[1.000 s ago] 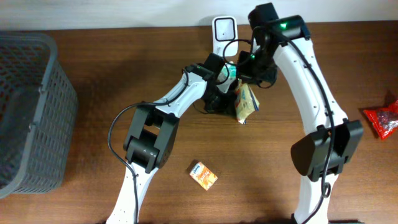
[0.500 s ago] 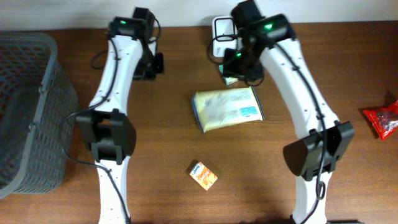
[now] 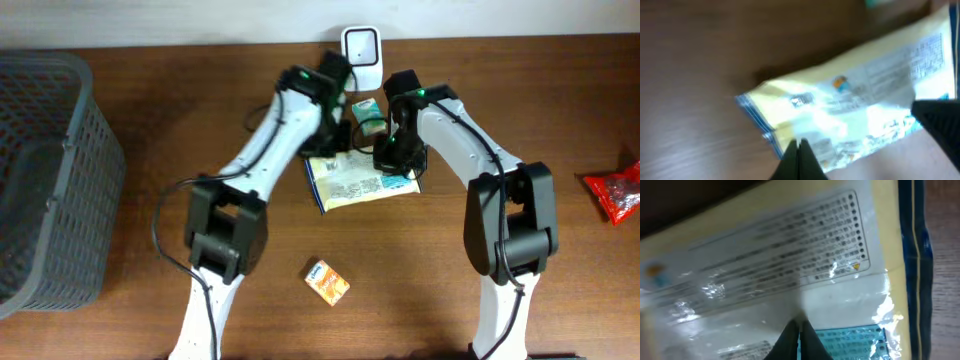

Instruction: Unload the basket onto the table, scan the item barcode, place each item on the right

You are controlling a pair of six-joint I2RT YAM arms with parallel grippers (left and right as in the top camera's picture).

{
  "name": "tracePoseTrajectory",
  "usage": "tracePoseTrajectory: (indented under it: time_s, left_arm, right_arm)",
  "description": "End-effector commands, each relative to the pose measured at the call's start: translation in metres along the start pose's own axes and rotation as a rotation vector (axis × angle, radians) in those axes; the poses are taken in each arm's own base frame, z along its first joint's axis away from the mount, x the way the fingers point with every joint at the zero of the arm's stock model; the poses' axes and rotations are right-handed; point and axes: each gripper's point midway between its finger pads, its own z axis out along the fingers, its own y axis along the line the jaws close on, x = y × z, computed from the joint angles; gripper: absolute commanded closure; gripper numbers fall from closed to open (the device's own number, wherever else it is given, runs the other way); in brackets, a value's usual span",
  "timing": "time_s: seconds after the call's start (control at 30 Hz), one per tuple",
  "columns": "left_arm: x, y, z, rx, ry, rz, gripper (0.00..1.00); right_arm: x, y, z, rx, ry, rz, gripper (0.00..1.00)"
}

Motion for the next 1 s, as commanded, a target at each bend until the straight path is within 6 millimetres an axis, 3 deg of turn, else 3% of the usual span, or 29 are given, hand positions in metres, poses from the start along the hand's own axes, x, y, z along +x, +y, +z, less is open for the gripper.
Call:
tracePoseTrajectory:
  time_s: [0.0,0.1,0.17,0.23,0.27,0.3,0.33,0.37,0.4,0.47,0.5,0.6,0.73,0.83,0.87,0.9,0.93,0.97]
  left_arm:
    - [0.033,-0.010,0.036,-0.002,0.084,-0.011,1.00]
    - [0.040,0.011,0.070,-0.040,0.082,-0.024,1.00]
    - [0.033,0.050,0.067,-0.191,0.053,-0.049,1.00]
    - [0.029,0.067,0.056,-0.206,0.060,-0.086,1.00]
    - [0.022,0.076,0.042,-0.206,0.054,-0.113,1.00]
    - [0.013,0.084,0.022,-0.205,0.044,-0.142,1.00]
    - [0.006,0.094,0.000,-0.206,0.034,-0.170,1.00]
    - [0.003,0.098,-0.009,-0.205,0.028,-0.183,0.99]
    - [0.001,0.105,-0.017,-0.206,0.023,-0.200,0.78]
    - [-0.002,0.124,-0.019,-0.210,0.024,-0.243,0.11]
    - [-0.002,0.136,-0.019,-0.212,0.026,-0.268,0.01]
    - [-0.001,0.159,-0.023,-0.218,0.033,-0.320,0.01]
    - [-0.001,0.165,-0.024,-0.219,0.032,-0.332,0.01]
    - [0.000,0.165,-0.022,-0.220,0.038,-0.333,0.01]
    - [0.003,0.166,-0.022,-0.223,0.047,-0.333,0.01]
    - [0.004,0.166,-0.021,-0.224,0.053,-0.333,0.01]
    - [0.004,0.166,-0.021,-0.224,0.052,-0.334,0.01]
    - [0.004,0.166,-0.021,-0.223,0.053,-0.333,0.01]
  right_arm:
    - [0.007,-0.025,0.009,0.079,0.007,0.033,0.94]
    - [0.010,-0.048,0.015,0.088,0.030,0.085,0.96]
    - [0.009,-0.066,0.002,0.096,0.058,0.129,0.96]
    - [0.008,-0.073,-0.017,0.096,0.079,0.112,0.94]
    - [0.002,-0.076,-0.035,0.092,0.075,0.082,0.87]
    - [-0.008,-0.080,-0.051,0.083,0.048,0.081,0.67]
    - [-0.015,-0.082,-0.056,0.068,0.028,0.064,0.19]
    - [-0.019,-0.081,-0.056,0.044,0.015,0.028,0.15]
    - [-0.026,-0.079,-0.054,0.015,-0.008,-0.012,0.15]
    - [-0.033,-0.064,-0.043,-0.072,-0.041,-0.094,0.15]
    - [-0.035,-0.059,-0.035,-0.106,-0.050,-0.102,0.15]
    - [-0.033,-0.048,-0.024,-0.190,-0.051,-0.108,0.15]
    - [-0.017,-0.039,0.010,-0.199,-0.034,-0.144,0.16]
    - [0.005,-0.034,0.020,-0.188,0.038,-0.151,0.39]
    - [0.011,-0.035,0.019,-0.183,0.062,-0.124,0.67]
    - [0.019,-0.035,0.016,-0.188,0.095,-0.095,0.75]
    - [0.025,-0.032,0.012,-0.207,0.118,-0.092,0.75]
    - [0.028,-0.031,0.009,-0.212,0.127,-0.091,0.85]
